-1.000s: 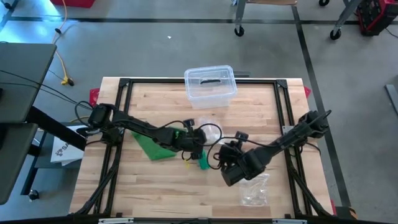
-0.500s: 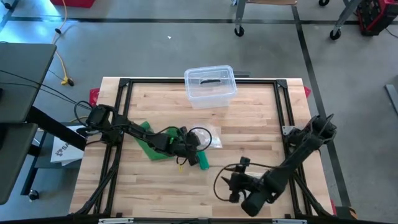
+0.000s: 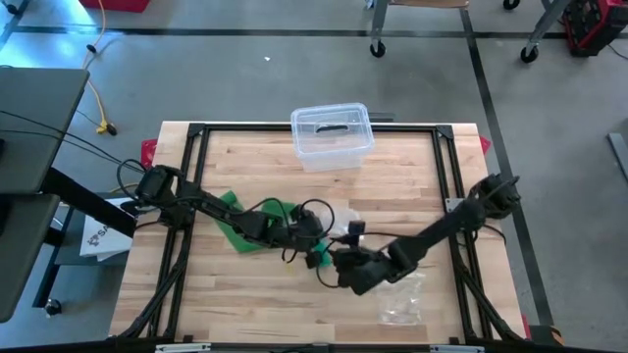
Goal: Roll bandage
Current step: Open the transparent zip bag, then put the rolled blue bandage into the transparent zip bag
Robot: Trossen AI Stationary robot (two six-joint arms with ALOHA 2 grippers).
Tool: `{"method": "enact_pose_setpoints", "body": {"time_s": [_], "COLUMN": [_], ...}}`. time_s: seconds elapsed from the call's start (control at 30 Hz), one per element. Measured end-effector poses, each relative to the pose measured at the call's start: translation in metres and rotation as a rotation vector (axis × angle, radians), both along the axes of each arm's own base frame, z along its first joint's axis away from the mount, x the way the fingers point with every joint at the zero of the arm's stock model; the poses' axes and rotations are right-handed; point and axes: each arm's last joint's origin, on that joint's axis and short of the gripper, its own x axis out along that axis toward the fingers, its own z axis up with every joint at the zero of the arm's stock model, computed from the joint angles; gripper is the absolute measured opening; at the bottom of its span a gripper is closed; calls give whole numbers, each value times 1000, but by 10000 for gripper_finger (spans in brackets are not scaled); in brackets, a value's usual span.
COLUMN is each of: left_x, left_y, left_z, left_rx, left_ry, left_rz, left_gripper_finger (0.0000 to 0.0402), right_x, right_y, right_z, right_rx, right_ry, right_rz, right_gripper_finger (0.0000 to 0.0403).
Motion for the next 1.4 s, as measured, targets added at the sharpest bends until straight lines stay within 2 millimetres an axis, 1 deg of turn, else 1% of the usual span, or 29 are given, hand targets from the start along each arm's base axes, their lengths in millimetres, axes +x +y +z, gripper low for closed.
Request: {"method": "enact_pose_setpoints", "body": {"time_s": [0.17, 0.3, 0.43, 0.5, 0.57, 0.63, 0.7, 0.8, 0.9, 1.0, 1.1, 1.2, 1.3, 1.4], "left_x": [6, 11, 15, 16, 15, 13, 12, 8, 2, -7, -20, -34, -45, -54], "left_y": [-2, -2, -2, -2, -3, -5, -7, -6, -1, 8, 18, 25, 27, 28], "left_z": [11, 21, 29, 32, 31, 32, 32, 29, 26, 26, 25, 25, 20, 16], "left_rx": [21, 53, 128, 168, 214, 261, 296, 338, 359, 373, 386, 395, 399, 384], "left_ry": [-31, -61, -83, -85, -78, -73, -66, -25, 39, 120, 231, 333, 402, 466], "left_rz": [-12, -7, 27, 40, 56, 78, 103, 141, 173, 217, 258, 295, 324, 338], "left_gripper_finger": [0, 0, 0, 0, 0, 0, 0, 0, 0, 0, 0, 0, 0, 0], "right_x": [-1, -6, -9, -9, -9, -9, -10, -6, -2, -3, -2, -2, -2, 2], "right_y": [-16, -24, -31, -30, -29, -25, -20, -13, -7, -1, 8, 17, 18, 13], "right_z": [4, 6, 3, 1, 1, 3, 8, 23, 34, 35, 27, 12, -1, -11], "right_rx": [-60, -81, -8, 34, 29, 0, -44, -43, 35, 158, 327, 483, 580, 618], "right_ry": [207, 321, 438, 461, 466, 445, 409, 314, 241, 207, 160, 82, -12, -98], "right_rz": [3, -19, 13, 51, 76, 81, 56, -3, -46, -76, -66, -42, -47, -28], "right_gripper_finger": [155, 159, 165, 165, 165, 165, 165, 165, 165, 166, 177, 199, 225, 245]}}
